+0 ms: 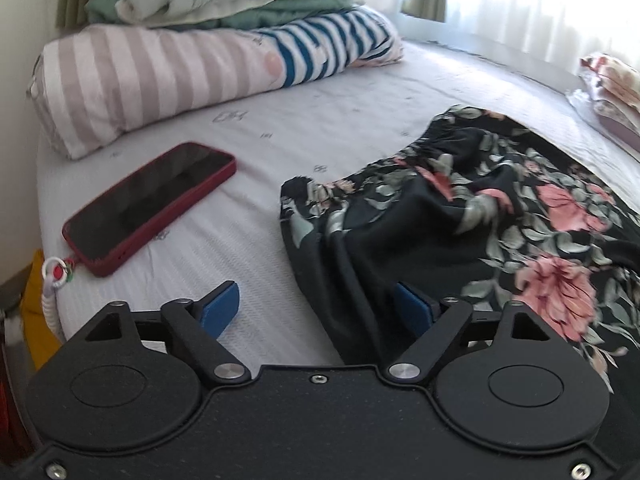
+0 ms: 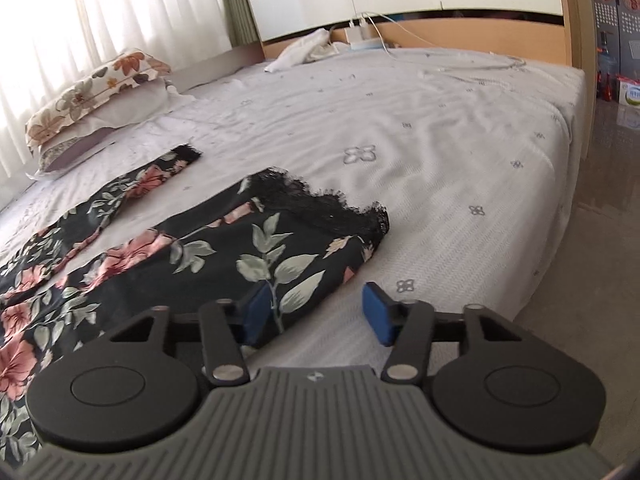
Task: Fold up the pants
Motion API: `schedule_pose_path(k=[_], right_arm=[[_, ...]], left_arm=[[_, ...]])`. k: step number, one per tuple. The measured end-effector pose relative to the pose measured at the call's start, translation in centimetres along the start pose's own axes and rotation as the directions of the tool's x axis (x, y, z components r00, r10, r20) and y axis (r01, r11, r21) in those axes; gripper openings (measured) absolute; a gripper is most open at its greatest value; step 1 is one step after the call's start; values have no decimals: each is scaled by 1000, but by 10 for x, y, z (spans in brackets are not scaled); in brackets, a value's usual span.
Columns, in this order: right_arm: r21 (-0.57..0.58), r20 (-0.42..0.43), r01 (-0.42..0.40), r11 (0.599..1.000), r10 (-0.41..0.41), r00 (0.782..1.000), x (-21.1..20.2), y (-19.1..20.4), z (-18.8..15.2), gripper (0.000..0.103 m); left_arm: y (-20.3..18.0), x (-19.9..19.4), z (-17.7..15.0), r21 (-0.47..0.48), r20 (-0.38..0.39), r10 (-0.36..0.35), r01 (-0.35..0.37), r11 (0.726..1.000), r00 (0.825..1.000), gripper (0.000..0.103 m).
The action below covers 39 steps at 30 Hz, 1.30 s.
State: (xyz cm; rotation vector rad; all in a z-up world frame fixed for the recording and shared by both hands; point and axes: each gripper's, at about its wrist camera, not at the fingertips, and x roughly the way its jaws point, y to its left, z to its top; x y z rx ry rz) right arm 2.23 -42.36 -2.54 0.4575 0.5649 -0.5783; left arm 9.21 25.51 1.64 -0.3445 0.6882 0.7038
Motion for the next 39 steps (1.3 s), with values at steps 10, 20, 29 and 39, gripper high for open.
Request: schedule_pose_path(k=[10, 20, 29, 39], right_arm=[[109, -5, 11, 994, -10, 1000, 39, -10, 23, 63], [-23, -34, 94, 995, -95, 995, 38, 2, 30, 8], [39, -18, 130, 991, -130, 991, 21, -28, 43, 3], [73, 8, 84, 994, -85, 996, 2, -48, 54, 18]], left_arm=[[-8, 18, -2, -27, 37, 61, -60, 998, 997, 28], [-11, -9, 0, -10, 77, 36, -35, 999, 996, 1], [0, -46, 7, 16, 137, 22, -24, 1000, 990, 1], [18, -68, 6, 23, 158, 11, -15, 1000, 987, 1]])
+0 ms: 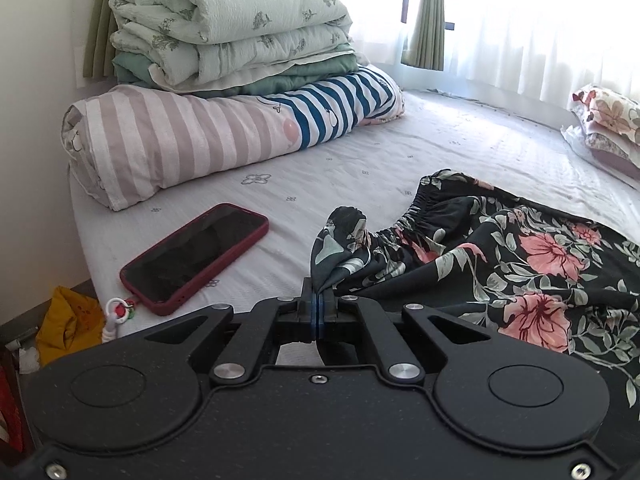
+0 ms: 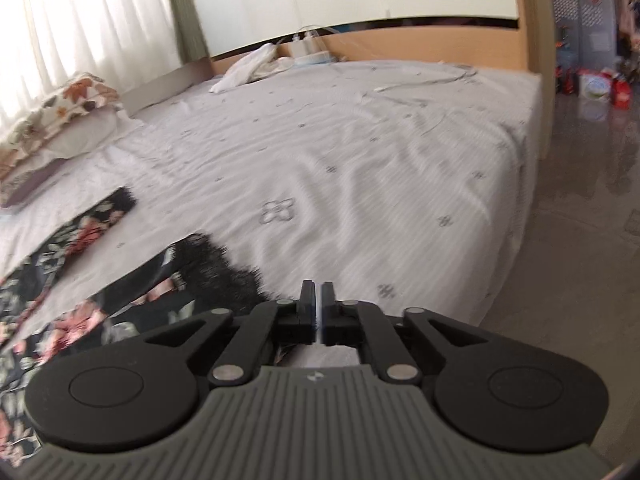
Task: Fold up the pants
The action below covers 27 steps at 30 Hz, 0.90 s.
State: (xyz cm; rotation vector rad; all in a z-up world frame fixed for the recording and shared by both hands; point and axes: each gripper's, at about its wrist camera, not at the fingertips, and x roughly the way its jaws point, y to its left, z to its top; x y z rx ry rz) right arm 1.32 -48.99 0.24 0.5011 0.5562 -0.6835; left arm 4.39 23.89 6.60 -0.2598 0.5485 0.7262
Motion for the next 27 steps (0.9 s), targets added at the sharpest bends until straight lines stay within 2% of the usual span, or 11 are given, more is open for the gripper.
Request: schedule_pose_path(k=[2, 6, 10, 15, 16, 20, 22, 24, 25, 26, 27], right_arm=[[8, -24, -20, 1000, 20, 1000, 2, -1, -6, 27], [52, -61, -89, 995, 92, 994, 0, -3, -21, 33], [22, -106, -177, 984, 178, 978, -1, 5, -33, 58], [-42, -132, -195, 980, 188, 973, 12, 29, -37, 61], [-47, -140, -204, 978, 196, 971, 19, 33, -37, 52], [-149, -104, -154, 977, 140, 985, 39, 57, -37, 50], [-138, -92, -146, 980, 134, 987, 44, 59, -34, 47], [-98, -84, -127, 987, 119, 989, 46, 56, -30, 31], [-82, -81, -114, 990, 107, 991, 45, 54, -28, 13], [-68, -81, -115, 991, 109, 991, 44, 50, -26, 2], [-57, -89, -125, 991, 119, 989, 44, 46, -24, 2]], left_arm=[[-2, 1, -3, 17, -10, 8, -8, 1000, 1000, 1], [0, 4, -6, -3, -29, 13, -13, 1000, 999, 1], [-1, 5, -5, -4, -29, 21, -22, 1000, 999, 1], [-4, 8, -4, -9, -34, 38, -39, 999, 999, 1], [-4, 9, -4, -9, -33, 43, -43, 999, 999, 1], [-10, 12, -7, 4, -34, 69, -69, 998, 997, 1], [-11, 12, -8, 3, -35, 73, -73, 997, 997, 1], [-11, 12, -8, 5, -32, 73, -73, 997, 997, 1], [-10, 11, -7, 5, -32, 73, -72, 997, 997, 1], [-10, 10, -7, 6, -31, 73, -73, 997, 997, 1], [-10, 8, -6, 7, -25, 75, -75, 997, 997, 1]])
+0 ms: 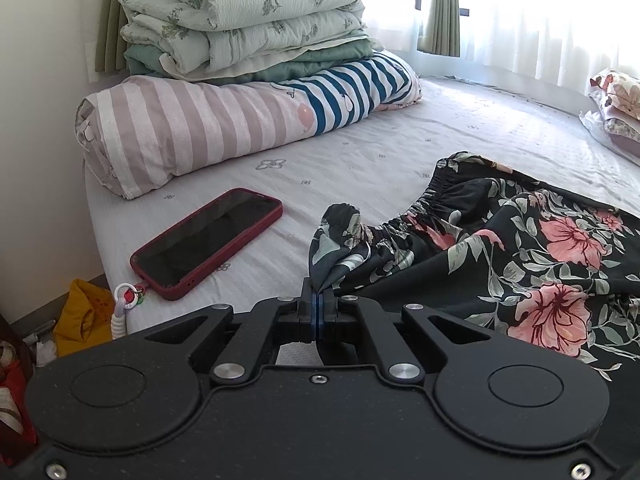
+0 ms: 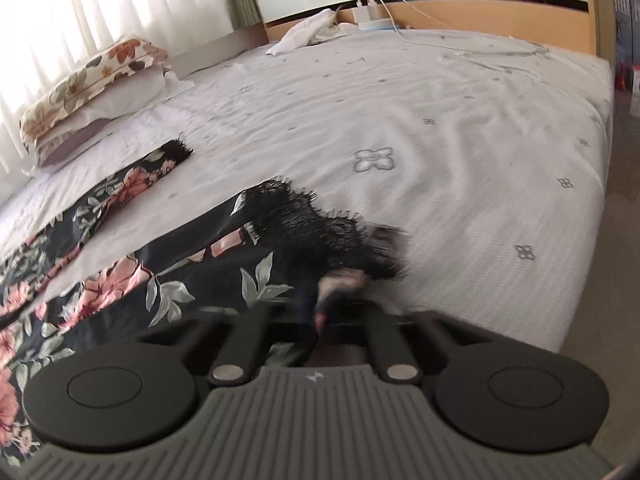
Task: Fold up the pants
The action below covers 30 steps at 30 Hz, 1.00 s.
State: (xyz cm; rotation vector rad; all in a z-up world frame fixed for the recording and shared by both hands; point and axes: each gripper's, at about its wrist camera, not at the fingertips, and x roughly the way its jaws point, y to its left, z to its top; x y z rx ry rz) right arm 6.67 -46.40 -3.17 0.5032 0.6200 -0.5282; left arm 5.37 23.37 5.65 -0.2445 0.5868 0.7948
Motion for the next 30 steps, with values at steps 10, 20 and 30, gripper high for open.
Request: schedule_pose_path(k=[10, 20, 30], right_arm=[[-99, 32, 87, 991, -84, 996, -14, -6, 7, 2], [-94, 51, 132, 987, -128, 990, -31, -24, 10, 2], [-79, 14, 147, 986, -146, 989, -25, -32, 5, 6]], left_arm=[[-5, -22, 1, 3, 59, 53, -53, 999, 997, 3], [-1, -41, -11, 38, 69, 81, -84, 996, 994, 3], [-2, -18, -34, 62, -32, 99, -97, 993, 995, 7]])
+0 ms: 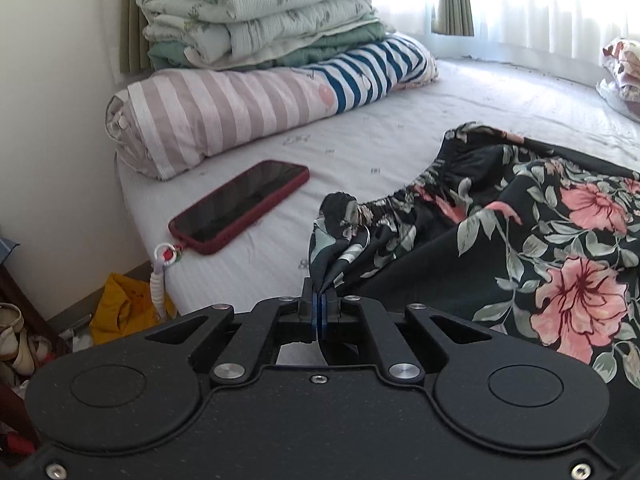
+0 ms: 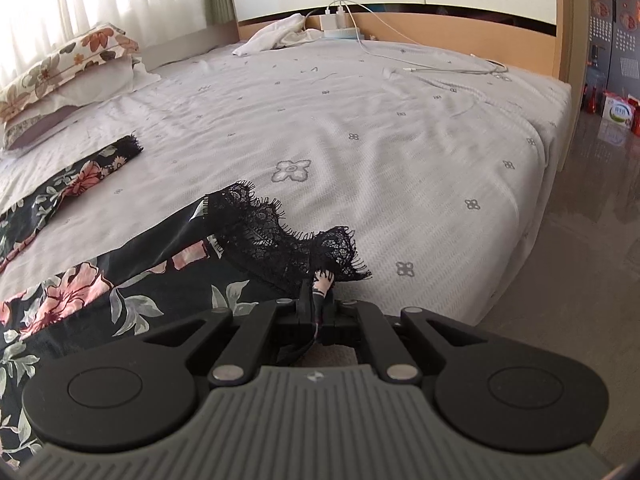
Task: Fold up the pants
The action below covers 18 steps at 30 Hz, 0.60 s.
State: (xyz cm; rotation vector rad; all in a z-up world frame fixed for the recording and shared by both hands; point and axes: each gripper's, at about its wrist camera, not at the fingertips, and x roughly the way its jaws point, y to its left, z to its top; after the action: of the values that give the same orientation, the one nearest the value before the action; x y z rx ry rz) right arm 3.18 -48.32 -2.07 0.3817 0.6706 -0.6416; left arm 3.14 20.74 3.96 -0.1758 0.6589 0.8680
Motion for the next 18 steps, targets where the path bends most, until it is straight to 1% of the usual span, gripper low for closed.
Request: schedule_pose_path(k=[1, 2, 3, 4, 5, 7, 9, 11, 12, 14, 17, 18], right_arm=[[-1, -3, 3, 1000, -3, 1000, -1, 0, 1, 12], [1, -6, 2, 1000, -2, 1000, -2, 1, 2, 31], [3, -9, 0, 1000, 0, 1000, -3, 1, 3, 33], [3, -12, 0, 1000, 0, 1000, -5, 1, 4, 41], [2, -16, -7, 1000, 7, 1000, -7, 1, 5, 50], [-3, -18, -20, 1000, 20, 1000, -13, 2, 7, 59], [-14, -5, -30, 999, 30, 1000, -23, 4, 11, 61], [-21, 14, -41, 999, 41, 999, -34, 6, 18, 68], [-21, 24, -49, 999, 50, 998, -40, 7, 22, 69], [-27, 49, -72, 997, 74, 996, -53, 10, 31, 74], [-41, 85, -104, 994, 107, 991, -72, 17, 48, 82], [-42, 96, -118, 992, 122, 988, -78, 20, 55, 83]], left_arm=[[0, 1, 0, -3, -10, -2, 2, 1000, 1000, 10], [1, 2, 0, -12, -16, -1, 1, 1000, 1000, 13], [3, 2, 0, -21, -21, -4, 3, 1000, 1000, 15], [4, 2, 1, -30, -30, -4, 3, 1000, 1000, 26], [4, 1, 3, -36, -37, -1, -1, 999, 999, 43], [5, -3, 5, -46, -35, 3, -4, 999, 999, 57], [4, -10, 10, -47, -15, -8, 7, 999, 1000, 58], [2, -18, 17, -46, 6, -30, 30, 999, 1000, 70], [2, -23, 21, -49, 20, -42, 42, 998, 999, 74], [2, -33, 30, -61, 53, -67, 70, 996, 996, 87], [2, -46, 49, -73, 93, -125, 132, 989, 988, 89], [1, -50, 57, -73, 105, -143, 151, 986, 984, 90]])
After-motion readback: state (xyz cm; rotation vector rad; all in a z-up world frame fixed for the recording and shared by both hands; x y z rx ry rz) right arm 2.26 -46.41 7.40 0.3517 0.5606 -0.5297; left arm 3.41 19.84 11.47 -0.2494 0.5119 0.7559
